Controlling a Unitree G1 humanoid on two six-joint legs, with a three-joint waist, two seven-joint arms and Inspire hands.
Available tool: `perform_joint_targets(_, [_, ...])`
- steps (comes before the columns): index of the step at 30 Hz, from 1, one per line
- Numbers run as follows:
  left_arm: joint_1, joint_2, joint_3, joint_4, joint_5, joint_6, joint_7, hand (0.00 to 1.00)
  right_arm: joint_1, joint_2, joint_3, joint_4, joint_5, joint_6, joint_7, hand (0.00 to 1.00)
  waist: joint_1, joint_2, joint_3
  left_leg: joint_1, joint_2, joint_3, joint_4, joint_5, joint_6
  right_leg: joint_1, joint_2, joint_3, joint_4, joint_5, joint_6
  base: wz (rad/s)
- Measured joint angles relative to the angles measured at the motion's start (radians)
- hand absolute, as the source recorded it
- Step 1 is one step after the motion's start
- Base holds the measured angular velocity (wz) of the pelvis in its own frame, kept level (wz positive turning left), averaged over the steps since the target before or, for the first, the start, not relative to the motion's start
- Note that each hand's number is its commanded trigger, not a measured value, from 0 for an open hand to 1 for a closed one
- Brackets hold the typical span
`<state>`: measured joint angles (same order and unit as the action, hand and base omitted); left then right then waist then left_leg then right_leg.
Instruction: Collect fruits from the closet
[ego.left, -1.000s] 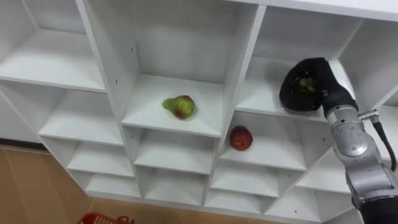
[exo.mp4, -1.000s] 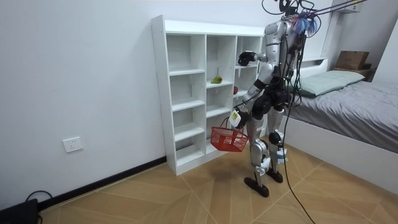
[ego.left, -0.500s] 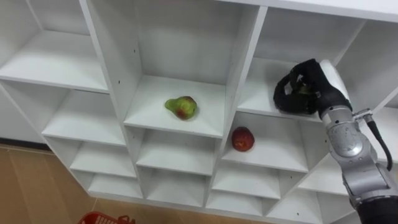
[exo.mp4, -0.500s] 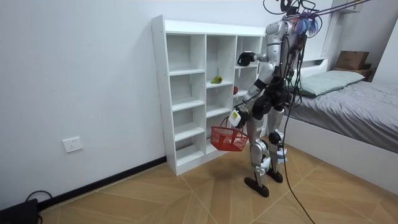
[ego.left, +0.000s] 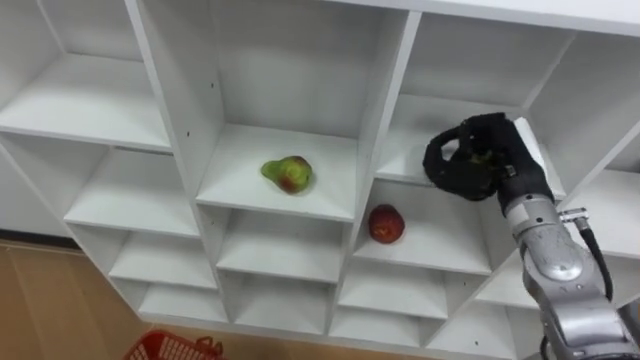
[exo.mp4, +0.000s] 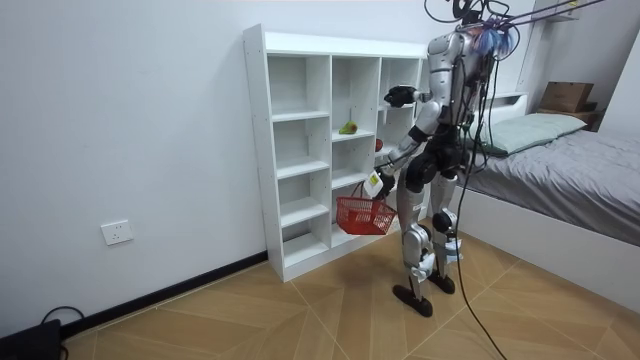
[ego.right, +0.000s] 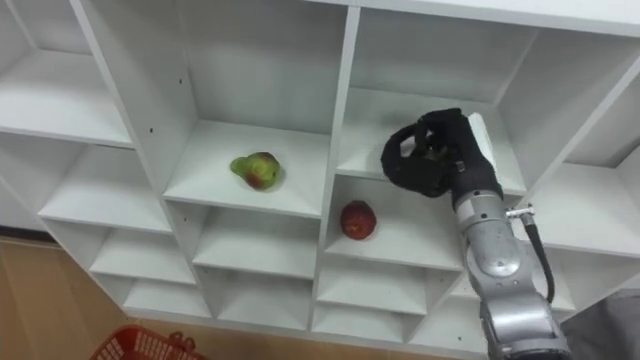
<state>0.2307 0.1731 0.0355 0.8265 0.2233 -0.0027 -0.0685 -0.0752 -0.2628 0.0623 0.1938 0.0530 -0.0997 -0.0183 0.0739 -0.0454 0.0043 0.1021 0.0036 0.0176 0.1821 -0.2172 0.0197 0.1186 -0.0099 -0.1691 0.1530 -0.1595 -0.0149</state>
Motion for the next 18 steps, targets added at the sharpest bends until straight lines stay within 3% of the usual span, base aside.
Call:
perform_joint_targets(5, [-0.015,-0.027,0.000,-0.031,-0.064,-0.002,0.019,1.00,0.069,0.037,0.026,-0.106,0.035,0.004,0.050,1.00,-0.018,0.024,-0.0079,-0.003,0.000,0.007,0.001,0.000,0.000,-0.004,-0.002,-0.004,0.000,0.000,0.000,0.00])
perform_joint_targets(10, [-0.050,-0.050,-0.019,-0.056,-0.113,-0.002,0.018,1.00,0.089,0.080,0.073,-0.134,0.064,0.005,0.122,1.00,-0.021,0.032,-0.0057,-0.005,0.003,0.010,0.007,0.000,0.000,-0.006,-0.004,0.001,0.002,0.000,0.000,0.00])
perform_joint_targets(13, [-0.080,-0.070,-0.034,-0.060,-0.115,-0.002,0.018,1.00,0.107,0.084,0.103,-0.133,0.060,0.040,0.182,1.00,-0.014,0.036,-0.0035,-0.007,0.003,0.015,0.008,0.000,0.000,-0.018,-0.005,0.005,0.017,0.000,0.000,-0.05])
perform_joint_targets(18, [-0.110,-0.080,-0.111,-0.061,-0.144,-0.002,0.027,1.00,0.111,0.111,0.170,-0.132,0.066,0.051,0.225,1.00,-0.011,0.039,-0.0018,-0.055,0.006,0.033,0.025,0.001,0.003,-0.078,-0.006,0.029,0.053,0.000,0.000,-0.11])
